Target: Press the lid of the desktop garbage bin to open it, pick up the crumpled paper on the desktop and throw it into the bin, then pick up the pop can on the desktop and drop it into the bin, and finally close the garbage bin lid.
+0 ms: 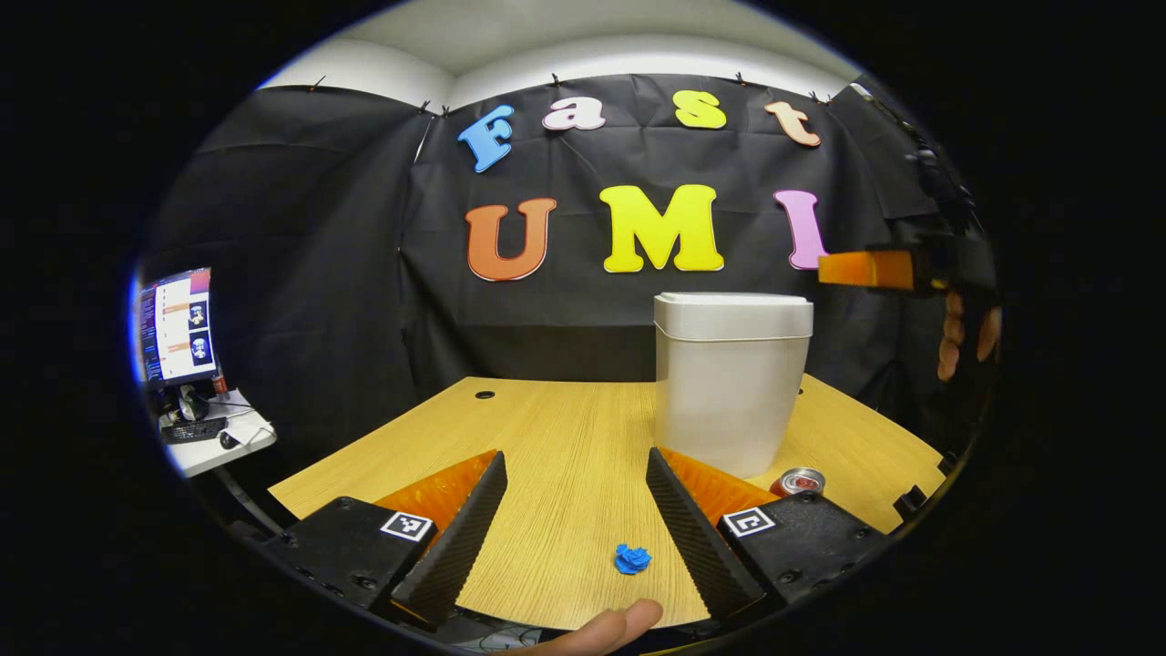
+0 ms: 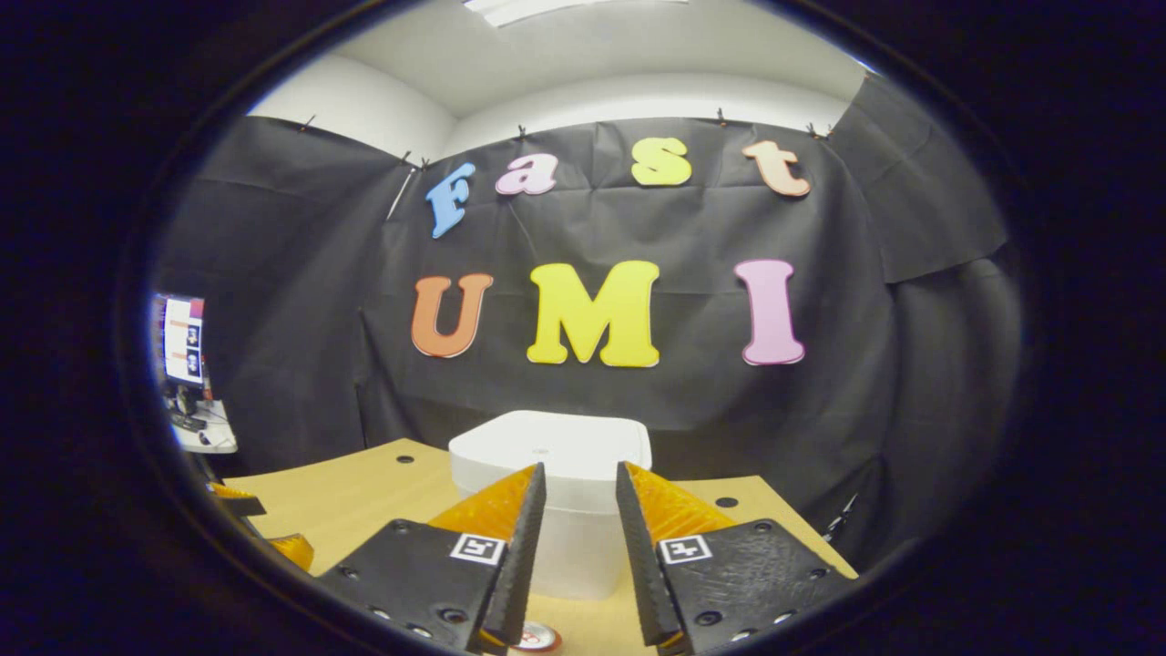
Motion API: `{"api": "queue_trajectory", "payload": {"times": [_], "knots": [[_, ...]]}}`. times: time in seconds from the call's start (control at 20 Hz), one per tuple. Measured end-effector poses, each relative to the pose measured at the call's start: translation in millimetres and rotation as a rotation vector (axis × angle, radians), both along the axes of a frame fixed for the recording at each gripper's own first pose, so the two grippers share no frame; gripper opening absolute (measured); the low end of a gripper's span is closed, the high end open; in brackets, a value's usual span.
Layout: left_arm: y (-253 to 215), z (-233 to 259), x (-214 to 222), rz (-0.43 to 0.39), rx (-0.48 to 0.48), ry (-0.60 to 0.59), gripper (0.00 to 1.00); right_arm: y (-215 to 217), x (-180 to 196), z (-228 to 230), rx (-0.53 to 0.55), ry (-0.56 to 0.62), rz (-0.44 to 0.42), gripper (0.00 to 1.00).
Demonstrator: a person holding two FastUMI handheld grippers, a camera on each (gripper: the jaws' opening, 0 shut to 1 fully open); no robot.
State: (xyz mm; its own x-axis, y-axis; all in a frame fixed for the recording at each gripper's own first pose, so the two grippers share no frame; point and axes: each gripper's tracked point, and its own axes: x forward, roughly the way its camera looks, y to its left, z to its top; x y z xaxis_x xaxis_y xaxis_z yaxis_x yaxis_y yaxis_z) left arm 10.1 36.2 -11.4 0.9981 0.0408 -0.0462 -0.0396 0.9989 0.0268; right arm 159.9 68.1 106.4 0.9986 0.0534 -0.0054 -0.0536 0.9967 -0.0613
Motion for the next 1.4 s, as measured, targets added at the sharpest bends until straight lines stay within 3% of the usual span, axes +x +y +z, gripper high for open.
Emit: {"api": "queue_trajectory", "payload": {"times": [0.15, 0.25, 0.5, 0.7, 1.0, 1.4], "knots": [[3, 0, -1, -0.007, -0.024, 0.004, 0.99, 11, 36, 15, 0.026, 0.043, 0.021, 0.01], [8, 2, -1, 0.0, -0.034, -0.001, 0.99, 26, 56, 15, 0.047, 0.105, 0.041, 0.01], [20, 9, -4, 0.02, -0.073, -0.013, 0.99, 37, 87, 5, 0.008, 0.192, -0.016, 0.0], [23, 6, -3, 0.024, -0.067, 0.0, 0.99, 39, 95, -7, -0.032, 0.246, -0.05, 0.01], [20, 3, -2, 0.009, -0.074, 0.015, 1.0, 28, 96, -31, 0.011, 0.345, -0.118, 0.01], [21, -1, -3, 0.028, -0.063, 0.019, 0.99, 28, 86, -41, -0.022, 0.299, -0.127, 0.01]]}}
